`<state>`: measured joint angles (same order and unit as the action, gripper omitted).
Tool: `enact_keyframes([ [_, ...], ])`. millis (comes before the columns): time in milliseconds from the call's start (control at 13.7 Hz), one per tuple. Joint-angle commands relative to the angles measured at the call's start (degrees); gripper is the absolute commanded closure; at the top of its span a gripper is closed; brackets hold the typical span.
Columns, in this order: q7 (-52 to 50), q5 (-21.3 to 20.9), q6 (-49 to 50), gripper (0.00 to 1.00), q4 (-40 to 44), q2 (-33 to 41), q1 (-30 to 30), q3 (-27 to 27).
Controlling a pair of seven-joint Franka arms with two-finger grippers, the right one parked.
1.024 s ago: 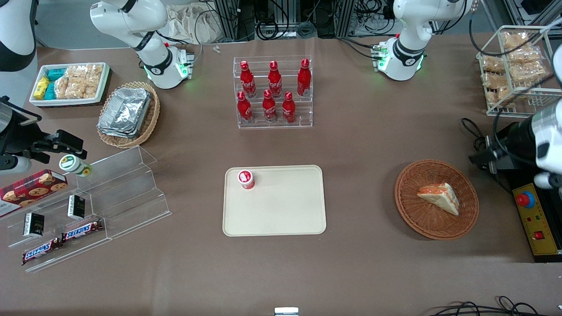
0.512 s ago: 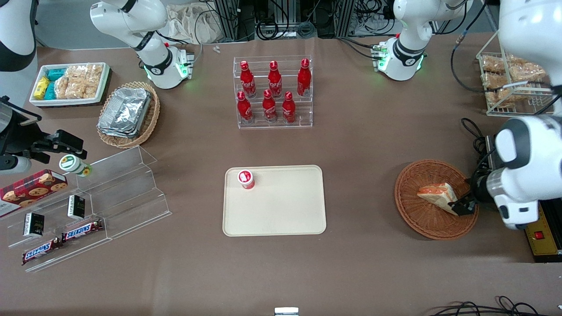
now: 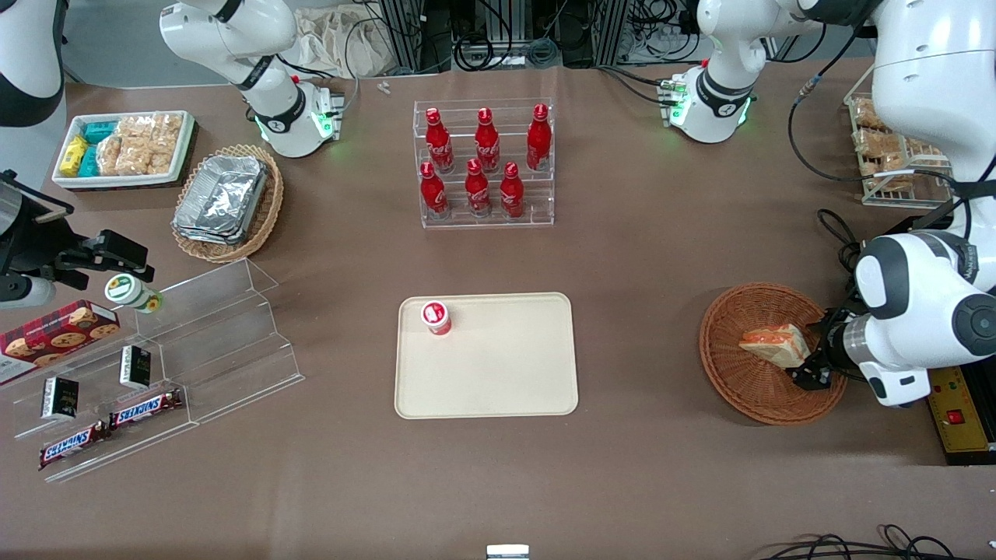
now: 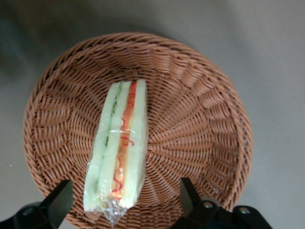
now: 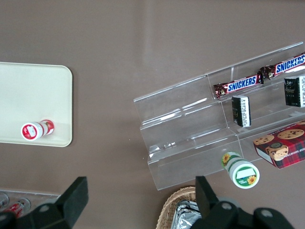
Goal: Place sandwich from basket to tray
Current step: 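Close the left gripper on the sandwich and lift it up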
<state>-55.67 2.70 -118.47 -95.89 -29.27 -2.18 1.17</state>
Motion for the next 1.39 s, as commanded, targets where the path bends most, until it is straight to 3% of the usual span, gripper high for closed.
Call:
enact_keyframes([
  [0, -1.72, -0.32, -6.05, 0.0, -5.87, 1.59, 0.25, 0.15],
  [293, -1.98, -0.24, -8.71, 0.0, -8.87, 1.59, 0.25, 0.32],
  [366, -2.5, -0.23, -8.97, 0.16, -8.79, 1.33, 0.07, 0.32],
  [439, -2.94, -0.15, -9.41, 0.58, -8.87, 1.24, -0.01, 0.32],
  [512, -3.04, -0.23, -9.67, 0.89, -8.87, 1.06, -0.01, 0.32],
  [585, -2.95, -0.23, -9.67, 1.0, -8.79, 0.89, -0.01, 0.32],
  [878, -0.33, -0.67, -6.27, 1.0, -8.61, 4.99, 0.16, 0.15],
  [1098, 8.96, -0.41, 8.64, 1.0, -4.41, 10.89, 0.78, -0.38],
  [1317, 21.27, -0.41, 14.76, 1.0, -1.75, 14.06, 1.65, -6.24],
])
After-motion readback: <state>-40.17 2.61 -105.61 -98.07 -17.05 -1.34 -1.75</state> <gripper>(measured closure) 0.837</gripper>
